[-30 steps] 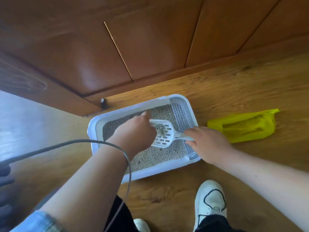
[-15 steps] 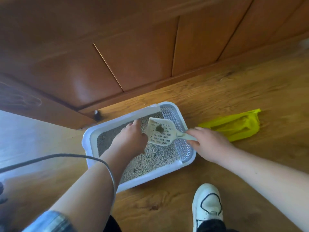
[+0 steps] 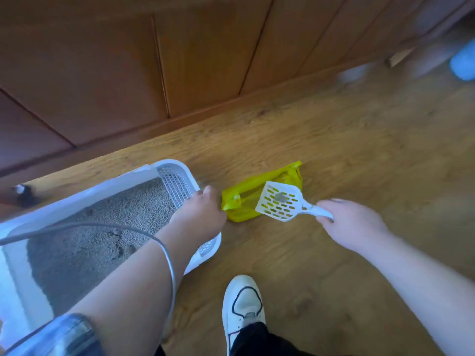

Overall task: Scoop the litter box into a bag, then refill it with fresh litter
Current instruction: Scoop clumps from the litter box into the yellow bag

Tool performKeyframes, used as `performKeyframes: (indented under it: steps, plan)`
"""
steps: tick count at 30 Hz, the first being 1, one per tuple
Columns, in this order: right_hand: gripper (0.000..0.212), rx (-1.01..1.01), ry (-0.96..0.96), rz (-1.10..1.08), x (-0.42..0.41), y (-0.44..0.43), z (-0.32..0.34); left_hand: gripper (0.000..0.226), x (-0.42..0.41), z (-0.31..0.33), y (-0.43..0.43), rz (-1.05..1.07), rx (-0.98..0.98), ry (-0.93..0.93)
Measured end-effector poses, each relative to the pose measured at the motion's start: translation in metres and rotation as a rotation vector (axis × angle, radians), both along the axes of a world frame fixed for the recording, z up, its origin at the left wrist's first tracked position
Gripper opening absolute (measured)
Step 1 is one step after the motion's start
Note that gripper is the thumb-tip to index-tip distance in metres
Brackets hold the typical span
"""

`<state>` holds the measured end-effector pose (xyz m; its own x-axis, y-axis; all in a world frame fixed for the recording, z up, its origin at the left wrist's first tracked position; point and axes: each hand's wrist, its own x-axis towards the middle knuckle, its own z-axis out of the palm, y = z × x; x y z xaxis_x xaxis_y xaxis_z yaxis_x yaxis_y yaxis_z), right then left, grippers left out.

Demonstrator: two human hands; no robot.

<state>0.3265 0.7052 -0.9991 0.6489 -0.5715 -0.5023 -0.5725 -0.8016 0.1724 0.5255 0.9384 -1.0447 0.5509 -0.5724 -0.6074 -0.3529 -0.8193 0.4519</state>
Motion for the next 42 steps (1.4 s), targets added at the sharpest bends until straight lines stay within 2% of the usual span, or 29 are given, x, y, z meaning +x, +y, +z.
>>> performKeyframes:
  steps: [6,11,19,21,25,28,32,38,42]
  plan:
    - [0.028,-0.024,0.099,-0.119,0.023,0.002,-0.035,0.047,0.004,-0.005,0.005,-0.017,0.028,-0.019]
    - [0.029,-0.082,0.157,-0.113,0.058,0.012,-0.032,0.054,0.012,-0.001,0.019,-0.003,0.045,-0.018]
    - [0.029,-0.139,0.329,-0.108,0.078,0.024,-0.025,0.051,0.021,0.010,0.038,0.049,0.032,0.005]
    - [0.028,-0.137,0.306,-0.091,0.081,0.027,-0.016,0.050,0.023,0.013,0.043,0.050,0.037,0.009]
    - [0.022,-0.012,0.076,-0.046,0.098,0.040,0.013,0.051,0.034,0.023,0.061,0.060,0.050,0.003]
    - [0.018,0.099,-0.021,0.087,0.129,0.071,0.028,0.054,0.051,0.031,0.090,0.132,0.080,-0.011]
    - [0.019,0.162,-0.019,0.363,0.177,0.133,0.017,0.054,0.071,0.032,0.141,0.222,0.164,-0.049]
    - [0.013,0.084,0.143,0.744,0.207,0.217,-0.028,0.054,0.076,0.034,0.211,0.316,0.216,-0.091]
    - [0.016,0.009,0.232,0.859,0.213,0.244,-0.036,0.050,0.079,0.041,0.265,0.427,0.292,-0.058]
